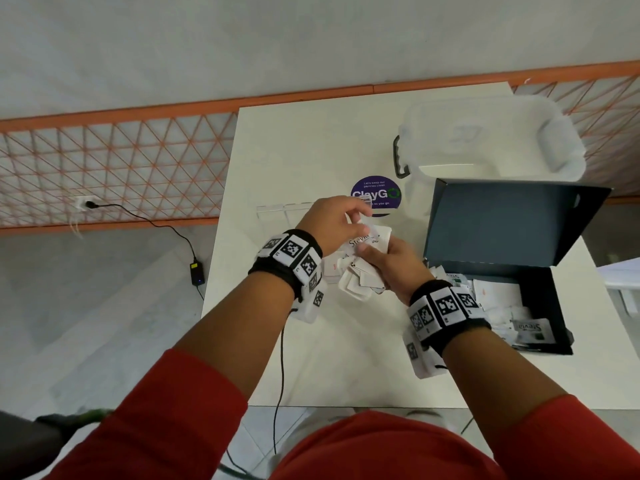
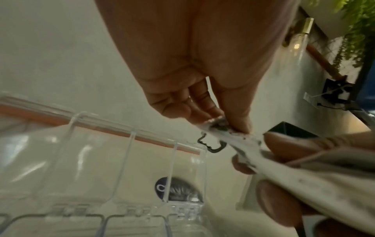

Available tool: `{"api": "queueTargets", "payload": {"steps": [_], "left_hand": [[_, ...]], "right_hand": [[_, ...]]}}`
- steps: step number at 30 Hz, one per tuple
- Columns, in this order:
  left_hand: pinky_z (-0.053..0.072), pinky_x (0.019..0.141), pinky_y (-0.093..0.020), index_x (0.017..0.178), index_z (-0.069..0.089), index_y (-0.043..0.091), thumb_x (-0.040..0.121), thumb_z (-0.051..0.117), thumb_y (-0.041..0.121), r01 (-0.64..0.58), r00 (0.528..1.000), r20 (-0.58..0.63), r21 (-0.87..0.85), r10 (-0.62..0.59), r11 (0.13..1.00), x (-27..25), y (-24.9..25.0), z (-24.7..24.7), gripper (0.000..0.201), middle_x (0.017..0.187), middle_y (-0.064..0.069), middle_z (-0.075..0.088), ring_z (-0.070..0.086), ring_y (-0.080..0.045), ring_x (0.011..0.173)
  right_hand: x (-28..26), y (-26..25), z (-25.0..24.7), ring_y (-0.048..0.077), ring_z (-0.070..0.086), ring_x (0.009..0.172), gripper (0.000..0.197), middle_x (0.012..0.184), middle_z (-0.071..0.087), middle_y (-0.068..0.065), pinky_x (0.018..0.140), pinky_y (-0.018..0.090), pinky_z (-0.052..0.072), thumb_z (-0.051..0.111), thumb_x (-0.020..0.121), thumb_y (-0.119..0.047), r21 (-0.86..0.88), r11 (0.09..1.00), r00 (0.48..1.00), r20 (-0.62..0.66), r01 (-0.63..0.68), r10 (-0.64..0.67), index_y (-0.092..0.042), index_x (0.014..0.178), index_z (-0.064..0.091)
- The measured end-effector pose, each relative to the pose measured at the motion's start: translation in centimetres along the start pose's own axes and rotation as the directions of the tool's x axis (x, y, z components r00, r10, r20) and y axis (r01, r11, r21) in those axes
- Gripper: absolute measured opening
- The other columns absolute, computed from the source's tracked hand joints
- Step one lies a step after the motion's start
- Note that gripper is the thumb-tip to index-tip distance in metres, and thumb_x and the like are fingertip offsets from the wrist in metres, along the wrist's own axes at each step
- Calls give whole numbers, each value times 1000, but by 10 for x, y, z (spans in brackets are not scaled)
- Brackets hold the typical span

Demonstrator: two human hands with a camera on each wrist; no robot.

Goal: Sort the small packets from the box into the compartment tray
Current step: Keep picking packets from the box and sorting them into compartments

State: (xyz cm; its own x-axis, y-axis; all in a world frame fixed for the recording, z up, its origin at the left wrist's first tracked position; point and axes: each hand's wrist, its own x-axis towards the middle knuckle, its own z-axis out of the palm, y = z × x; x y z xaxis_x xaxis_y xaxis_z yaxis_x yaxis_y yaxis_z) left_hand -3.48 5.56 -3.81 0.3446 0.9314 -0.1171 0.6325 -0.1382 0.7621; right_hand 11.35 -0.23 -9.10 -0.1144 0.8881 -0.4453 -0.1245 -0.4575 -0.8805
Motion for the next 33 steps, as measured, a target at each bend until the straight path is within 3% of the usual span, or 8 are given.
{"api": "queueTargets", "payload": {"steps": [4, 8, 15, 19, 21, 26, 29, 33], "left_hand": [[47, 73, -19, 89, 70, 27, 82, 72, 19, 66, 988, -138, -37, -70, 997, -3, -20, -21, 10, 78, 13, 62, 58, -1, 69], [45, 73, -15, 81, 69, 26, 81, 74, 23, 165, 950, -261, -55, -174, 985, -12, -48, -47, 6, 78, 8, 66, 60, -6, 75], [36, 63, -7, 98, 72, 15, 86, 70, 18, 338, 925, -220, 95, -311, 937, -37, -96, -62, 13, 87, -3, 69, 60, -11, 78], [42, 72, -17, 101, 71, 13, 87, 68, 17, 407, 902, -201, 93, -383, 909, -48, -113, -61, 14, 87, -4, 69, 62, -14, 81], [45, 73, -18, 97, 70, 16, 87, 68, 18, 401, 901, -195, 43, -386, 915, -48, -112, -55, 10, 80, 0, 69, 64, -10, 76], [42, 56, -4, 91, 68, 22, 86, 68, 17, 281, 957, -67, -27, -282, 959, -31, -82, -21, 8, 69, 12, 67, 60, 10, 59], [44, 61, -13, 91, 65, 26, 86, 67, 18, 232, 973, 12, -12, -232, 973, -15, -59, 8, 10, 69, 10, 68, 63, 5, 64], [50, 67, -21, 92, 64, 21, 86, 66, 16, 191, 981, 15, 80, -193, 978, 0, -42, 39, 8, 86, 2, 69, 63, -11, 74]], "right_hand": [[-1, -1, -3, 18, 69, 68, 22, 91, 73, 8, 47, 26, 49, 65, 96, -22, 20, 999, 999, -18, -32, 32, -11, 114, 65], [0, -1, -4, 23, 70, 78, 27, 99, 73, 12, 54, 30, 52, 65, 96, -23, 26, 998, 998, -19, -53, 53, -9, 119, 63], [3, 3, -1, 24, 70, 79, 21, 97, 75, 10, 52, 29, 51, 65, 96, -25, -12, 998, 998, -5, -67, 67, -13, 113, 65], [5, 6, 0, 26, 71, 83, 18, 102, 75, 13, 52, 30, 51, 64, 96, -25, 1, 998, 997, 10, -70, 70, -16, 111, 65], [6, 6, -1, 24, 72, 80, 17, 98, 75, 10, 50, 28, 50, 64, 96, -24, 21, 997, 997, 5, -71, 71, -16, 111, 65], [1, 8, -16, 17, 70, 68, 7, 81, 75, 0, 48, 28, 50, 63, 97, -22, 29, 999, 995, -94, -41, 43, -19, 102, 67], [-4, 7, -34, 20, 70, 72, 7, 85, 75, 5, 59, 34, 52, 64, 97, -23, 56, 998, 984, -176, -28, 37, -20, 101, 67], [-15, 4, -55, 22, 68, 73, 8, 83, 74, 4, 62, 35, 51, 62, 97, -22, 83, 997, 972, -235, -1, 20, -17, 101, 67]]}}
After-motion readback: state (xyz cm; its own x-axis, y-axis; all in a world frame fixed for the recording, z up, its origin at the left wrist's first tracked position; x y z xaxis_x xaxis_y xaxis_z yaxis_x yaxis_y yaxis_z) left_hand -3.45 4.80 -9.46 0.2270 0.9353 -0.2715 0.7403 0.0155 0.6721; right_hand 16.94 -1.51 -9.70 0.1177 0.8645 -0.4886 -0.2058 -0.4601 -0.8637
